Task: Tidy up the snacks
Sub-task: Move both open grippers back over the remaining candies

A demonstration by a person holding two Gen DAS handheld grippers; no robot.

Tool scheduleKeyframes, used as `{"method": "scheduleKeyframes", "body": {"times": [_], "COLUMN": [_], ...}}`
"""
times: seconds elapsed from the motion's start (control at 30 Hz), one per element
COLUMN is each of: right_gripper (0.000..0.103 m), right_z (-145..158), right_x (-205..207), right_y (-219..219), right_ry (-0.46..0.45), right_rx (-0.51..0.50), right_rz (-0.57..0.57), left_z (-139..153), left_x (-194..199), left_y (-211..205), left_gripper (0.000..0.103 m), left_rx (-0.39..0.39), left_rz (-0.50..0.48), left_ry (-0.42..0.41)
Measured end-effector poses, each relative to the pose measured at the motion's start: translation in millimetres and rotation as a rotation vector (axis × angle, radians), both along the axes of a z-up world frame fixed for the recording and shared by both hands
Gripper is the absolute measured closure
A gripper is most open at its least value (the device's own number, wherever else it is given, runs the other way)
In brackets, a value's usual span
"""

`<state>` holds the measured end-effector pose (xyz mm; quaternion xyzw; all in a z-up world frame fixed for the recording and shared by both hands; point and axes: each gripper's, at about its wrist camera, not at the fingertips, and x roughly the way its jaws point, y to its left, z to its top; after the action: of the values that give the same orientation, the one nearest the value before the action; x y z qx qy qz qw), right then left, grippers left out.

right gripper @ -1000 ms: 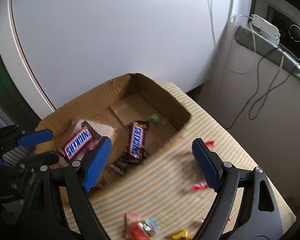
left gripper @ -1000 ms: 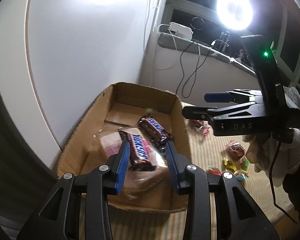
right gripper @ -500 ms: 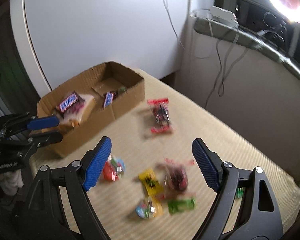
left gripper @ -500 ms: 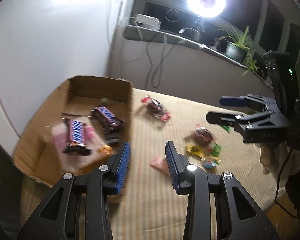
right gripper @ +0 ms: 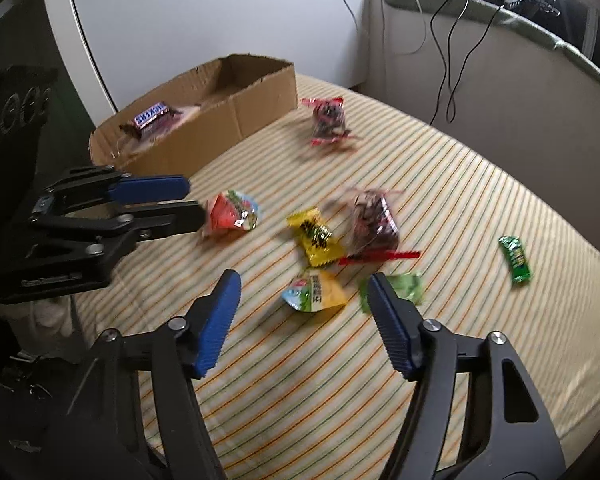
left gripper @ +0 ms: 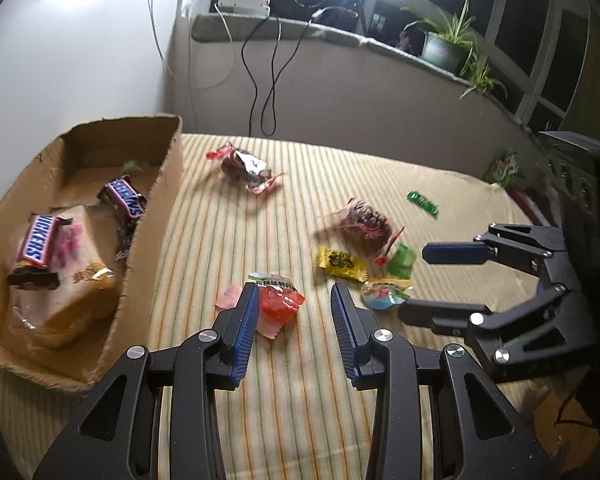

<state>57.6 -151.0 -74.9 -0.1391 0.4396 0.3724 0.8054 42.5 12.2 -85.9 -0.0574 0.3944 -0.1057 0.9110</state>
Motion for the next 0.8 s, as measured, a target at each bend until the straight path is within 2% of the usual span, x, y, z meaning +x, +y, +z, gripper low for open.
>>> {"method": "scheduleKeyframes", "body": {"times": [0.23,0.43,0.67,0.73,0.8], "right_gripper": [0.044,0.052,0.053,0.060,0.061], "right_z": [-17.5,-26.7,-36.7,-36.0,-35.4], "right_x": [4.8,12.6,18.9,19.2,19.5], "right_y": [5.6,6.9,7.9,7.2,6.0], "right_ry": [0.036,0.061,0.069,0.069,0.068], "right_rx": [0.000,0.002,-0.020,-0.016,-0.015], "right_rz": [0.006,-0.003,-0.009,-0.011,-0.015], "left_z": [-13.1,-23.2,-27.7,-28.0,-28.4], "left_x": [14.5,24.4,26.5,28.6,29.7], "left_y": [-13.0,-14.3,-8.2,-7.2,-6.8], "left_gripper": [0.068,0.068,0.068,0.068,0.071], "left_rx": [0.073,0.095,0.074,0.069,0.067], "left_rz": [0.005,0.009,0.015,0.014,0.015], "left_ry": [0.032,0.055,0.069,0.072,0.071]}}
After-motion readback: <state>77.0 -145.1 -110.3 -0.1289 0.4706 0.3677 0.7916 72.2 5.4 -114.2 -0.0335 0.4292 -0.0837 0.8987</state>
